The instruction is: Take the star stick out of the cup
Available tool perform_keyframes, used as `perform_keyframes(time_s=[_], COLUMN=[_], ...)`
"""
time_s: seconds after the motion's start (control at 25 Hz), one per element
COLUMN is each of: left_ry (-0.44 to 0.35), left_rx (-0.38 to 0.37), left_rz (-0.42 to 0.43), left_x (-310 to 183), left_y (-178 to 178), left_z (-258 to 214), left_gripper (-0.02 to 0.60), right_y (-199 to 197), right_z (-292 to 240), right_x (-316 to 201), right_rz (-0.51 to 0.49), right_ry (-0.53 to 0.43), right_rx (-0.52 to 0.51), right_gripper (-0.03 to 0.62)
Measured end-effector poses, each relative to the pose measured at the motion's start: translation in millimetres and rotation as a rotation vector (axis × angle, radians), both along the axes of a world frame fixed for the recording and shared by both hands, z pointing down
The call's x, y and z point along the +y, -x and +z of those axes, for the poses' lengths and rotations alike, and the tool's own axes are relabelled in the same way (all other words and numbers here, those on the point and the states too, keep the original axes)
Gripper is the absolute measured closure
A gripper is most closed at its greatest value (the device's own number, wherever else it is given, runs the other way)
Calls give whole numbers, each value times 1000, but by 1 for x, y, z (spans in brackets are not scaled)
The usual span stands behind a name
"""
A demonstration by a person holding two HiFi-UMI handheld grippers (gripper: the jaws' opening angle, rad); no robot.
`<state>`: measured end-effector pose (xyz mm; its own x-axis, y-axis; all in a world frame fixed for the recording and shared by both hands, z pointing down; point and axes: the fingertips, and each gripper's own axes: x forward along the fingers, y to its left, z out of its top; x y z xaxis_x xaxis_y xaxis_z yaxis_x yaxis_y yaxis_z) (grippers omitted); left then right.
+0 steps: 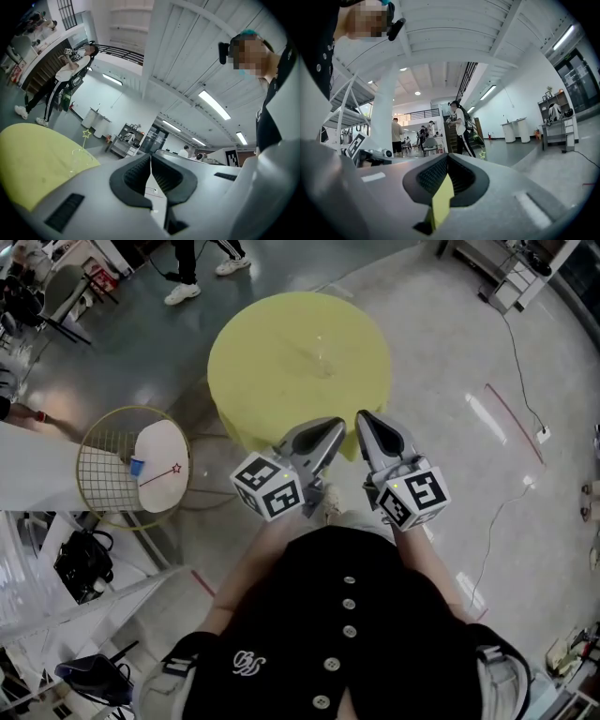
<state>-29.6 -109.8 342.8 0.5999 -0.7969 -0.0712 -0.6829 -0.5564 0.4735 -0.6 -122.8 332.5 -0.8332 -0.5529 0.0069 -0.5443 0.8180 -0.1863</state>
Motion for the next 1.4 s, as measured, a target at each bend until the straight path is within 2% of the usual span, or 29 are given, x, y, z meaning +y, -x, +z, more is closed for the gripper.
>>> perform_keyframes(time_s=[0.4, 0.6, 0.8, 1.08, 1.4], left_ry=[29, 32, 49, 83, 92], left_rx=[-2, -31, -21, -44, -36], left_rz=[-68, -75, -100, -93, -74], left_x=[-59, -78, -84, -85, -98], left_y=[-1, -3, 8, 9, 21], left_z=[13, 17, 21, 30, 29], left_gripper=[563, 563, 563, 563, 563], right_y=[-6, -9, 0, 9, 15], right_z=[8, 12, 21, 26, 31], right_x=[-60, -78, -79, -83, -99], right_rz=[-49, -70, -92, -115, -77], right_ry=[3, 18, 47, 72, 93], right_rx=[5, -1, 5, -10, -10], right_gripper=[591, 591, 591, 591, 591])
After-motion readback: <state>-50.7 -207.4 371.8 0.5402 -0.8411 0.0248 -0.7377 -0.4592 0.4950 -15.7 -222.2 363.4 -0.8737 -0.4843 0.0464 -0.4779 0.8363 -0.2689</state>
